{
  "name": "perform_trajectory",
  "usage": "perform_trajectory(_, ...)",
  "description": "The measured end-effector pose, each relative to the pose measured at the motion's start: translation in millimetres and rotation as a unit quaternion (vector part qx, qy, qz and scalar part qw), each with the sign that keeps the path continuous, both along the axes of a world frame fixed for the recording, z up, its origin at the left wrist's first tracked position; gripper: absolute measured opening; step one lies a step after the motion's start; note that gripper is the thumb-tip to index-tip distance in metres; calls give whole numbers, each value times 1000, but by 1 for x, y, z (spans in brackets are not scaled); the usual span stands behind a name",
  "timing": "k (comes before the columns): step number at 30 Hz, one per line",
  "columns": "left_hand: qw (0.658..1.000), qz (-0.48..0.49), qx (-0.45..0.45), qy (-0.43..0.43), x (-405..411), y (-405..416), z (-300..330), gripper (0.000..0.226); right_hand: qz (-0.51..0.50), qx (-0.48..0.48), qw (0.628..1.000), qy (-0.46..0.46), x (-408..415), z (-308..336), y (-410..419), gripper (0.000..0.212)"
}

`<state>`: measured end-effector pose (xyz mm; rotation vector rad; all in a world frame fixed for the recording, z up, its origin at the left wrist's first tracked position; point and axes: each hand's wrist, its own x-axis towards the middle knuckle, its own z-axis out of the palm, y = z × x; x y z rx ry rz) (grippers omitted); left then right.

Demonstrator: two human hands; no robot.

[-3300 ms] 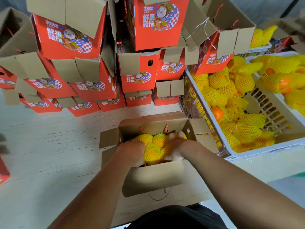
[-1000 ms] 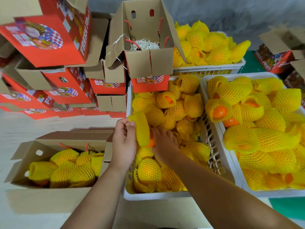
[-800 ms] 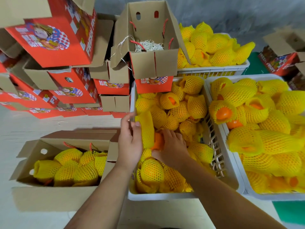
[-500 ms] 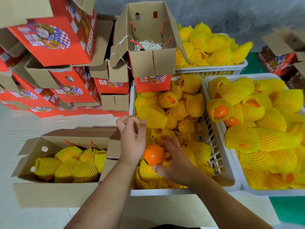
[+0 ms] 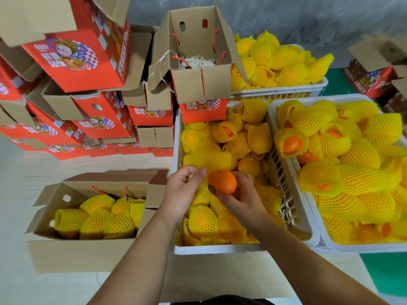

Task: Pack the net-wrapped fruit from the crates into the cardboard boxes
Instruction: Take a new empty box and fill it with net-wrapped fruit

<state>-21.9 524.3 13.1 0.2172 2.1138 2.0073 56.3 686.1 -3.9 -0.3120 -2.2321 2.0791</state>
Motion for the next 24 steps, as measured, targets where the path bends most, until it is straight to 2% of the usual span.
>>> perform_trajectory(4,998,45,-19,-31,0,1,-9,25,-30,-73,997,26,3,4,3,50)
perform_trajectory(8,989,23,-124,75,4,6,-16,23,11,-77,995,59,10,5,4,60)
perform_trajectory(10,987,-4,-146,71,8,9,-19,48,55,-7,995,79,12,4,0,61)
perform_trajectory(12,991,-25,-127,46,11,8,-21,66,97,68,990,72,12,0,-3,63)
perform_trajectory(14,993,-15,-103,46,12,6,-22,76,113,69,991,34,9,-3,-2,65)
perform_trajectory(17,977,3,-171,125,9,5,-26,91,104,55,993,-15,5,-3,6,72)
perform_trajectory(22,971,-67,-216,82,11,2,-28,126,130,41,991,9,6,-2,8,56)
perform_trajectory(24,969,-58,-218,102,12,1,-28,121,141,36,989,0,6,-1,8,54)
